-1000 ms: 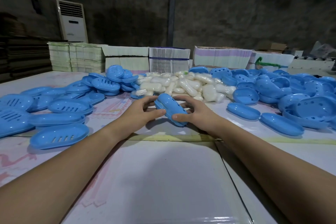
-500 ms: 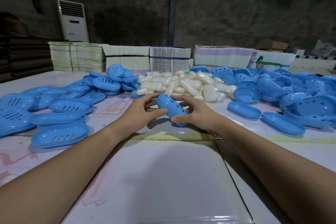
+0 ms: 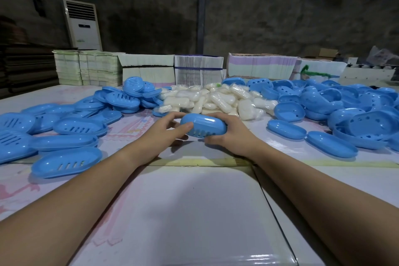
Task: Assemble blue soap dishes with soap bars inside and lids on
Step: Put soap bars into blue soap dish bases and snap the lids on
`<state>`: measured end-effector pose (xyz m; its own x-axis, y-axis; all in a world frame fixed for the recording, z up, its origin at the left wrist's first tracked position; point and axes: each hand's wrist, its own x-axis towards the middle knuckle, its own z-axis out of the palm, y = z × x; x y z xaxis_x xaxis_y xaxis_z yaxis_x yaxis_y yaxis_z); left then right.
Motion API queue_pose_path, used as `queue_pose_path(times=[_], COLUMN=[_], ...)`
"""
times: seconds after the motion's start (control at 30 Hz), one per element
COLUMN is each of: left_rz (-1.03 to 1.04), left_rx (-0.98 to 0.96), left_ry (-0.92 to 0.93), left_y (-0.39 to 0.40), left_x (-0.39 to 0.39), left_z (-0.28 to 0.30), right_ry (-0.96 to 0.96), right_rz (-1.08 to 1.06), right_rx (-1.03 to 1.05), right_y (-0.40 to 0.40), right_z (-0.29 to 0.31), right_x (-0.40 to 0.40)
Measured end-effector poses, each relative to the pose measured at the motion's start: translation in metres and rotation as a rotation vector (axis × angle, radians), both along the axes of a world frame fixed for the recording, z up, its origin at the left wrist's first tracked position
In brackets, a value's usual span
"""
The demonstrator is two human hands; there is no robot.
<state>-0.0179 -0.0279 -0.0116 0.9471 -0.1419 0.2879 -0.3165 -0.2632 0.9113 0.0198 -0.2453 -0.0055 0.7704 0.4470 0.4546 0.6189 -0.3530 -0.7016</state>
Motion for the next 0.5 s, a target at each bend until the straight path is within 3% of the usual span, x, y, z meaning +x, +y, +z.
queue_pose_path(times=[0.3, 0.5], left_rz=[0.051, 0.064], left_rx=[0.172, 0.231], left_ry=[-0.121, -0.156], left_y=[0.0035, 0.0074], left_x=[0.0064, 0.0085], left_z=[-0.0052, -0.0054], right_ry=[0.011, 0.018], right_rz=[0.017, 0.04], right_rx=[0.145, 0.079], right_y=[-0.0027, -0.0047], right_z=[0.006, 0.0091], right_x=[-0.001, 0.0018])
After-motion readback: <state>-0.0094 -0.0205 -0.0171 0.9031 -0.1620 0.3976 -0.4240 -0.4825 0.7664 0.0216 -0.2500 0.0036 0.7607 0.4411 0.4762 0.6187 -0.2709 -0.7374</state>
